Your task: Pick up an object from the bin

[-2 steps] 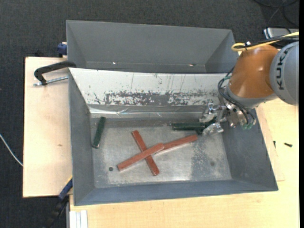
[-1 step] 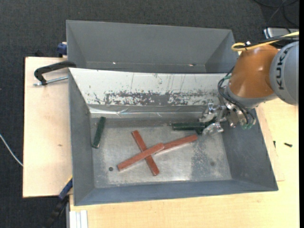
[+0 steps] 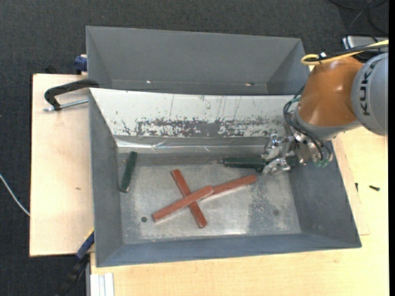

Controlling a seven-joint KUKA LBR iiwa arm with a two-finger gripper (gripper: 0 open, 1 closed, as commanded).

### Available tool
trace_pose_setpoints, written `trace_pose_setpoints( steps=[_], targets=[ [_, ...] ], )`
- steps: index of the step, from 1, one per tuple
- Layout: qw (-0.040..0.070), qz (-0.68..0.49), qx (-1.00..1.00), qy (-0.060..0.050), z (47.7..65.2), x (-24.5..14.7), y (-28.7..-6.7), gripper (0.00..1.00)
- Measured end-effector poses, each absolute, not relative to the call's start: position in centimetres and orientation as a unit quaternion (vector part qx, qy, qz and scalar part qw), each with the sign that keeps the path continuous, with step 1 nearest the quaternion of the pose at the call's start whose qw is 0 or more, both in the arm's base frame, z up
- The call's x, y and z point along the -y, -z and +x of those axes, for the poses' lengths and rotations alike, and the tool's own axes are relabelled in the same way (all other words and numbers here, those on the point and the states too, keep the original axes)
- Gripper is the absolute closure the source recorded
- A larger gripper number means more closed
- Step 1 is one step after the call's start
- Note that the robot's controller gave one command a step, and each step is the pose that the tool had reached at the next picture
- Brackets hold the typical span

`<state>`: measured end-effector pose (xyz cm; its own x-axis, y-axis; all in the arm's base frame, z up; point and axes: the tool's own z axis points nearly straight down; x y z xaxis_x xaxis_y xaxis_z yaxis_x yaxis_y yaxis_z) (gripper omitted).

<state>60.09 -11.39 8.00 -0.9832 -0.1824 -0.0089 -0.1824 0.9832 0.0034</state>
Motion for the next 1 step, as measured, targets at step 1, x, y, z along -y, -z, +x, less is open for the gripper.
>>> trace_pose_setpoints(
  steps=[1],
  targets=[
    [0.003,-0.091,-0.996,-0.001,60.04,11.49,-9.15,1.00]
  ],
)
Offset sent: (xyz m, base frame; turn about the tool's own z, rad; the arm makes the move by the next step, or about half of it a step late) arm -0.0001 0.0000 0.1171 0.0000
